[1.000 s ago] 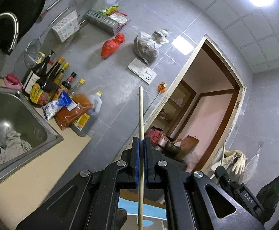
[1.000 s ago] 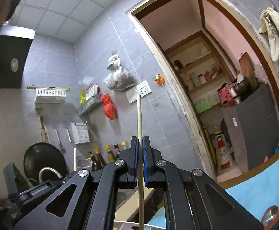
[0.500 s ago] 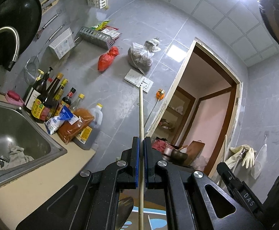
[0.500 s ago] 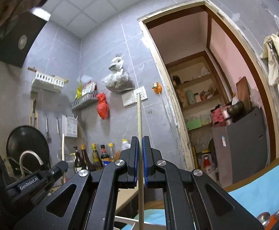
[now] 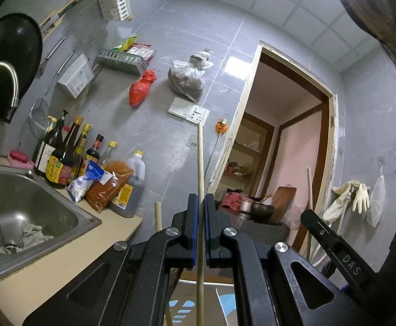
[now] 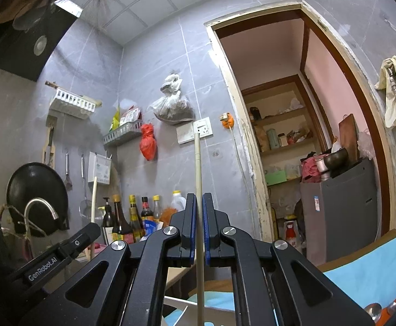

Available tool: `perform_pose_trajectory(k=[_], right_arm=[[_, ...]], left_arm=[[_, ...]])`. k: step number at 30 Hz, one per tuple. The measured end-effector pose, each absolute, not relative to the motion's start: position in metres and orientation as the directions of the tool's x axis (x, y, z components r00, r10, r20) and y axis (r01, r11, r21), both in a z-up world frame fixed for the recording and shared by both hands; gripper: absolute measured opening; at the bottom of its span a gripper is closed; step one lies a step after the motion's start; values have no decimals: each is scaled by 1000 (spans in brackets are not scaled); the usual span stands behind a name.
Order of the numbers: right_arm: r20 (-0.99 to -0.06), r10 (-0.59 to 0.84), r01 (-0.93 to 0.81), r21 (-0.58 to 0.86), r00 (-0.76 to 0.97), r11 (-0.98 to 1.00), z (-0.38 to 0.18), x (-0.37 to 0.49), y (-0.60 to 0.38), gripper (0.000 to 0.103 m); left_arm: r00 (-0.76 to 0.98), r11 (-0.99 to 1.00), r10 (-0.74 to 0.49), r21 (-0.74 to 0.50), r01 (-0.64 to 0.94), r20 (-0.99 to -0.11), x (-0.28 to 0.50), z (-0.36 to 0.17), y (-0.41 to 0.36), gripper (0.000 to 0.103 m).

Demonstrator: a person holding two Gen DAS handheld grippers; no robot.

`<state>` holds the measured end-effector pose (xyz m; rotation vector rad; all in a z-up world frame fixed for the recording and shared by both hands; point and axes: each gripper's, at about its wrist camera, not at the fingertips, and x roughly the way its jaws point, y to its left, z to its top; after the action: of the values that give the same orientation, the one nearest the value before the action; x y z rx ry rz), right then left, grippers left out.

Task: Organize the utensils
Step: 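Lift both chopsticks and carry them over the white basket, then open both tools to drop the chopsticks into the white basket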

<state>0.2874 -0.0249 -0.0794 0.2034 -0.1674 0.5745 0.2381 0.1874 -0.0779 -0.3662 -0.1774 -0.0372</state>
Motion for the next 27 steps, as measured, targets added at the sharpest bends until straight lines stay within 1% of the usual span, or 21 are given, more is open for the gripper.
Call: perform_pose_trajectory(k=[11,17,27], right_arm=[[196,537,-557,65,821,828,-84,280,-14,3],[183,549,-565,50,816,823,-87,279,-13,3],[155,557,-570,51,816,820,-88,279,-15,4]], left_arm=[[986,939,-8,-337,64,164,233,-79,187,2],[985,951,-9,-303,62,174,230,-76,182,2],[990,950,-29,-305,70,135,233,-79,184,2]])
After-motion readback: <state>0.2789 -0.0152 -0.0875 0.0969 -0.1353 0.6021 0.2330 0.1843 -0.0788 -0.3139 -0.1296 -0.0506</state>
